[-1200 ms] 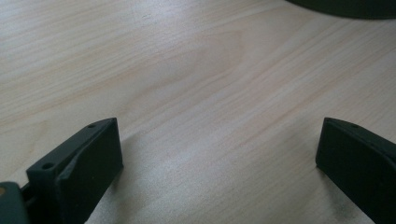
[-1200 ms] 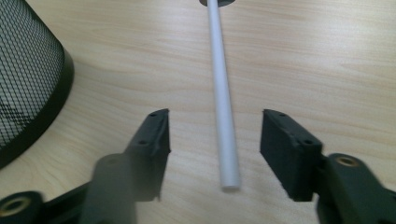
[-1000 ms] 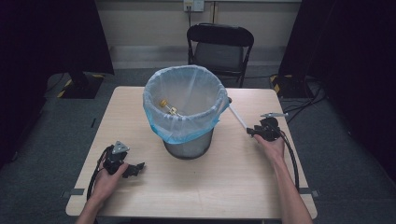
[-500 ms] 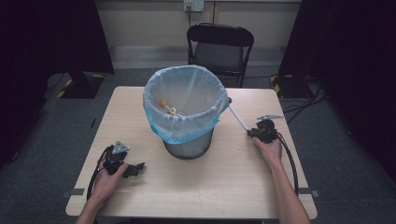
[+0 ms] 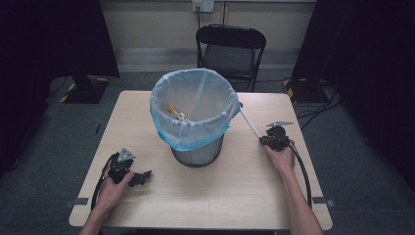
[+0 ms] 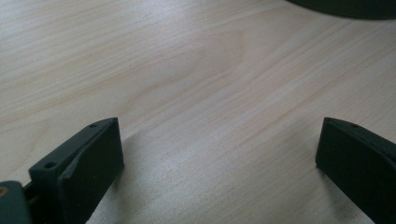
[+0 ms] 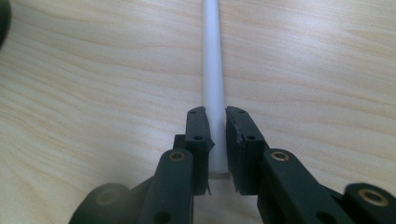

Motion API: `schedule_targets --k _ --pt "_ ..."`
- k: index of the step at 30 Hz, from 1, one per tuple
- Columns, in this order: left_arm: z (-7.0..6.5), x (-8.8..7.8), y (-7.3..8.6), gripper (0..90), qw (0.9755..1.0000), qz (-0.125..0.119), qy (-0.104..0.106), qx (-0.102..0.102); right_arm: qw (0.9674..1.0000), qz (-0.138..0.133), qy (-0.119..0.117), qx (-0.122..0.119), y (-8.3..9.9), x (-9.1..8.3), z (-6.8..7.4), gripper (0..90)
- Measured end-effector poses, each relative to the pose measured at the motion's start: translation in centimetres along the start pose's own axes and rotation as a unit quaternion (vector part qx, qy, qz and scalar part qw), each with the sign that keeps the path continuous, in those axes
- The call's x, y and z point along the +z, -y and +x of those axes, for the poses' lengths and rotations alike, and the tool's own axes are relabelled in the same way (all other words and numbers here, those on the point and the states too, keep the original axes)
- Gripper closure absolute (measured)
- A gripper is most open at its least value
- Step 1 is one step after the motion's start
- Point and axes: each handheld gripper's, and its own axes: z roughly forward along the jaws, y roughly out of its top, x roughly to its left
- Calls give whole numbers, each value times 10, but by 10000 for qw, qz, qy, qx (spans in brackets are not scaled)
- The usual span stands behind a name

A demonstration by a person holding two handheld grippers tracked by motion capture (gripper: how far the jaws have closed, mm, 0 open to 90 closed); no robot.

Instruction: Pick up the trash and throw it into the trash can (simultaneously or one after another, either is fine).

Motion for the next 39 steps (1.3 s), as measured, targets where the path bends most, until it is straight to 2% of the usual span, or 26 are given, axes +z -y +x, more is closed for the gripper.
schedule_targets --k 8,20,30,39 --pt "0 0 0 3 10000 -1 -4 -2 9997 -57 -73 237 5 -4 -2 805" --pt "0 0 0 3 10000 -2 -2 -5 9978 -351 -303 470 1 -14 -4 806" --pt "0 0 0 3 10000 0 -3 -3 9956 -634 -506 467 -7 -25 2 806" --pt "0 0 0 3 10000 -3 -4 -1 9936 -830 -574 502 -13 -32 2 806"
